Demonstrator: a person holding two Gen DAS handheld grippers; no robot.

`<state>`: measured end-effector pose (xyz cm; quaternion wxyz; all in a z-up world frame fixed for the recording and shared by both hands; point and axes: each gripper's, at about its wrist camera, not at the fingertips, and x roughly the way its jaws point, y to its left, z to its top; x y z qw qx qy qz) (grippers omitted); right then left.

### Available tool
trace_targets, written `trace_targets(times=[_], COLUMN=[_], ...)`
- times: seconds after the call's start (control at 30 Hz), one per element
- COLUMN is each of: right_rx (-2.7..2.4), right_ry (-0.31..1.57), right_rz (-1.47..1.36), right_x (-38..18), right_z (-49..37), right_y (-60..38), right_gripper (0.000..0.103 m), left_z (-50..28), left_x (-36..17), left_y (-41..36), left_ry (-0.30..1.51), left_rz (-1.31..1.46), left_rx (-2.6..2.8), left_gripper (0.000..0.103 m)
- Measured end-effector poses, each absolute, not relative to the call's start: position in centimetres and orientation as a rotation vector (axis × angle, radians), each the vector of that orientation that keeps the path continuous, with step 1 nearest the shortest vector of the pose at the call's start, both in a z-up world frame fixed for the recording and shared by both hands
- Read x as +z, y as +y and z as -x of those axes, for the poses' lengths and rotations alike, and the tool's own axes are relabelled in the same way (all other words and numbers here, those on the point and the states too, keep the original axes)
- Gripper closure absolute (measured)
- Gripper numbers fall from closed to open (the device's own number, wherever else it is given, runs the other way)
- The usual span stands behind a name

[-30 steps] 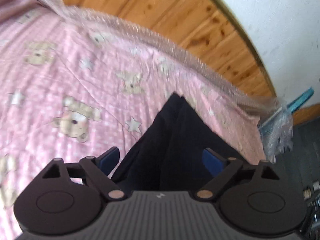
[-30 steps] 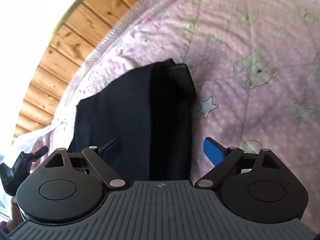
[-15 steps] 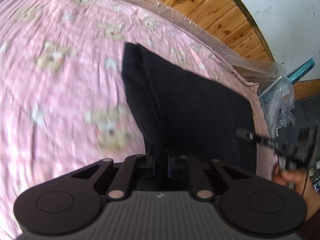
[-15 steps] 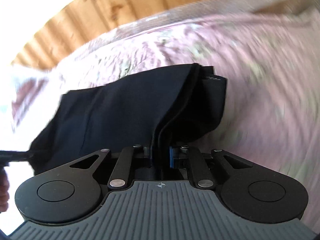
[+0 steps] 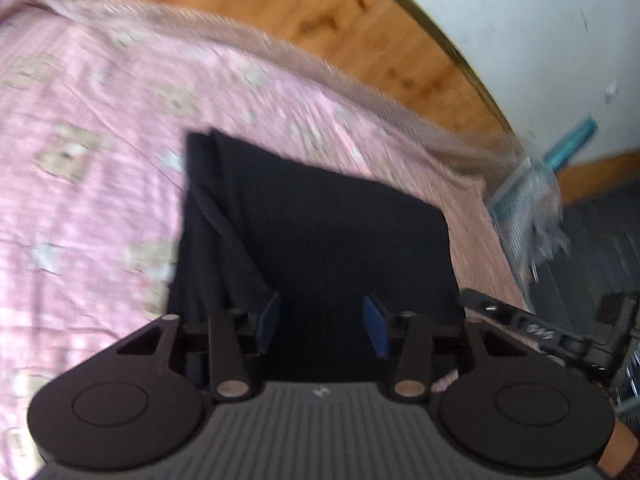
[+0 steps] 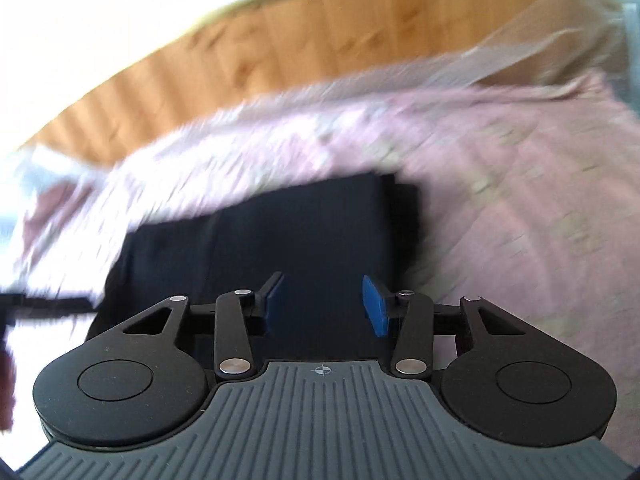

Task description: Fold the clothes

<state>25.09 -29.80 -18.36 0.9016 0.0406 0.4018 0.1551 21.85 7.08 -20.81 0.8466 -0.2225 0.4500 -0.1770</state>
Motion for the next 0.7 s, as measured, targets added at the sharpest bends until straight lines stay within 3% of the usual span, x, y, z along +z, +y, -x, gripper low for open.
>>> trace_targets(times=[0.03, 0.07, 0.1, 0.13, 0.23, 0.27, 0.4, 0.53, 0.7], right_rx=[0.297, 0.26, 0.223, 0.186, 0.166, 0.205, 0.379, 0.412, 0.461], right_ry=[0.872, 0.897, 0.898, 0.907, 0.848, 0.818, 0.739, 0.835, 0.84], right_rz=[-0.059, -0.055, -0.08, -0.115, -0.178, -0.159, -0.029, 0.145, 0.194], right_x=[-20.0, -21.3, -21.8, -22.0, -19.0, -18.1, -17.2, -21.0, -20.0], right_z=[-25.0, -24.8, -24.5, -24.3, -24.5, -25.1, -30.9, -37.3, -37.2], right_y=[-30.0, -30.8, -32.1, -33.4, -35.2, -34.8, -31.5, -29.3, -29.3], right_gripper=[0.062, 0.058, 0.049, 0.048, 0.054, 0.054, 0.056, 0.075, 0.071], left_z=[-22.0, -22.2, -22.3, -22.3, -20.9, -20.2, -16.9, -11.6, -4.9], left_x=[-21.5, -22.3, -22.4, -22.1, -19.9, -19.2, -18.6, -17.9, -16.3], left_y=[6.7, 6.2, 6.6, 6.9, 7.3, 7.3, 6.3, 5.0, 3.6], left_ry=[0.964, 0.979, 0.991, 1.004, 0.943, 0.915, 0.925, 0.923, 0.902], left_rz=[0.446, 0.423, 0.438, 0.453, 0.46, 0.467, 0.507, 0.579, 0.647], left_rx=[-0.377, -0.382, -0.377, -0.351, -0.29, -0.279, -0.167, -0.059, 0.086], left_gripper=[0.06, 0.067, 0.068, 0.067, 0.045, 0.042, 0.042, 0.042, 0.042])
